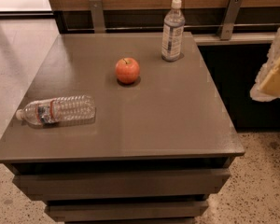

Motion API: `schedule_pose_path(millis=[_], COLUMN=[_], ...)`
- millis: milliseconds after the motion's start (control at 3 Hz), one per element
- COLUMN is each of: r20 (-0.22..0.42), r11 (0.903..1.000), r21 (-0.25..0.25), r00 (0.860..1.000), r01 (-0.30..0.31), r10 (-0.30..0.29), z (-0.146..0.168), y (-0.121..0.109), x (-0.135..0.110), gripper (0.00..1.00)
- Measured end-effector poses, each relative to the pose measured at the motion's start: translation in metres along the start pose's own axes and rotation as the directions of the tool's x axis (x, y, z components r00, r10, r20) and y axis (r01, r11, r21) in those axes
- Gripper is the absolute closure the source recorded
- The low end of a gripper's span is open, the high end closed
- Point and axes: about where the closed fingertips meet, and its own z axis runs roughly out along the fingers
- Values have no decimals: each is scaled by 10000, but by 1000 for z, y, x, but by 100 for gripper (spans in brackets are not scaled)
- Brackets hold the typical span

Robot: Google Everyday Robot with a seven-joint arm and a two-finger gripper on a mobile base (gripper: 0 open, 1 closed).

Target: Pick blue plastic bottle

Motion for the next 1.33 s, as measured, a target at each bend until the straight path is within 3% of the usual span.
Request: schedule_pose_path(millis=[333,667,1333], r20=[0,724,2151], r11=[10000,9998,9974], r21=[0,149,-34], r00=[10000,9973,9740], r01=[0,-118,-717], r10=[0,107,708], z=[0,8,50], y=[0,-13,-49], x=[0,-4,-9], gripper=[0,0,0])
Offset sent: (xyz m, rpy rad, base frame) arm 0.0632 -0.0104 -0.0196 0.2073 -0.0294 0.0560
